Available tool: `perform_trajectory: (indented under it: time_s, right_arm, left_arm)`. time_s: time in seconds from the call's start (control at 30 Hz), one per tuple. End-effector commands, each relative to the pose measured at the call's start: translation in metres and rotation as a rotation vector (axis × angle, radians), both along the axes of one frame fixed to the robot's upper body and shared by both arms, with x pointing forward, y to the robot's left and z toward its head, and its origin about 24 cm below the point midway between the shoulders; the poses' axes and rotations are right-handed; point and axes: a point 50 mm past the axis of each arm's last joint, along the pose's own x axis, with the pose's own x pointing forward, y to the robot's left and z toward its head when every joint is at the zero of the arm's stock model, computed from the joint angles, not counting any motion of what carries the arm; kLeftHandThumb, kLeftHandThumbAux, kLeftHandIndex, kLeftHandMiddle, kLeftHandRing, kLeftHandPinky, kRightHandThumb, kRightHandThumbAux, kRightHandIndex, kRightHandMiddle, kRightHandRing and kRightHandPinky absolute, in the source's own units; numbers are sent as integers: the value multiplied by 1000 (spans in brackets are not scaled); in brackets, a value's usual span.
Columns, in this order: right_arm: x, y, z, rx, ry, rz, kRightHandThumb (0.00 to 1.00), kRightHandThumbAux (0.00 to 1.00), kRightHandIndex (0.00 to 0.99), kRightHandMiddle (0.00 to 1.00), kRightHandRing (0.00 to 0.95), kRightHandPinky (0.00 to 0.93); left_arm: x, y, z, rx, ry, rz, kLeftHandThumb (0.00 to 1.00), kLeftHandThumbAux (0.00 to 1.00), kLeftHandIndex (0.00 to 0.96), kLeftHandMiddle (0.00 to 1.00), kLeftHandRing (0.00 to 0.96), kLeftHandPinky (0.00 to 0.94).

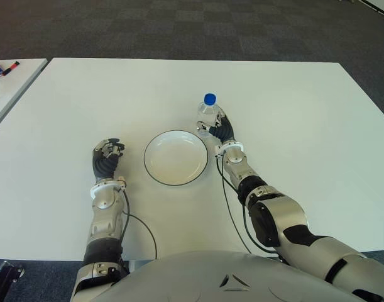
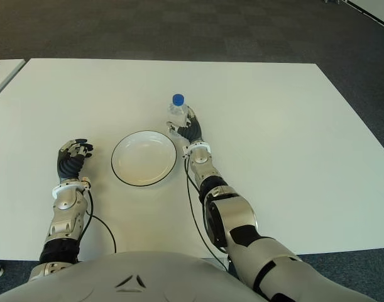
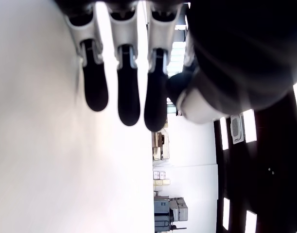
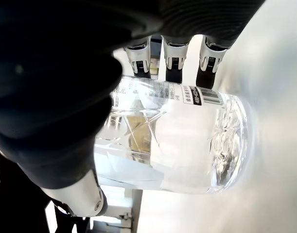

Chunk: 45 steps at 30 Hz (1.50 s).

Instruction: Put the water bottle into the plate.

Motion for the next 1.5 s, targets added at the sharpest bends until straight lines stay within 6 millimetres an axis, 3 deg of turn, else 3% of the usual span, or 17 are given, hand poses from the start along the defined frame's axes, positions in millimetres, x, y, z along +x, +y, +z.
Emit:
perform_trajectory:
  time_s: [0.03, 0.2, 0.27, 0.3, 0.37, 0.47, 0.6, 0.8, 1.5]
  right_arm:
    - [-5, 2, -6, -12, 20, -5, 210, 779, 8, 50, 84, 186]
    - [-5, 0, -6, -9, 9, -48, 404, 718, 173, 209, 221, 301]
    - [-5, 0, -6, -1, 10, -69, 582, 718, 316, 345, 311, 357]
    - [-5, 0, -6, 2, 11, -77, 670, 709, 336, 395, 352, 382]
    - [-5, -1, -6, 16, 17, -102, 748, 700, 352, 442, 418, 428]
    - [-5, -2, -6, 34, 23, -128, 805, 693, 364, 482, 497, 489]
    - [-5, -2, -6, 49, 20, -161, 916, 668, 377, 498, 497, 557]
    - [-5, -3, -5, 46, 16, -178, 946, 659, 391, 508, 506, 600]
    - [-4, -4, -7, 84, 45, -159, 945, 661, 377, 512, 524, 585]
  left_arm:
    - [-13, -2, -17, -20, 115, 14, 682, 724, 417, 500, 474, 454]
    - [-13, -3, -17, -13, 123, 3, 681, 724, 416, 498, 473, 444]
    - [-13, -2, -16, -13, 124, 1, 680, 724, 416, 499, 474, 443]
    - [-14, -2, -16, -13, 125, 1, 680, 724, 416, 498, 474, 442]
    - [-14, -2, -16, -12, 126, -1, 680, 723, 415, 497, 471, 438]
    - [-14, -2, -16, -11, 125, -2, 680, 724, 415, 493, 466, 433]
    - [-15, -2, -15, -12, 120, 1, 681, 723, 417, 501, 471, 446]
    - [-15, -2, -15, -15, 111, 9, 682, 723, 418, 508, 474, 446]
    - [-14, -3, -15, -34, 103, 10, 681, 722, 418, 520, 485, 454]
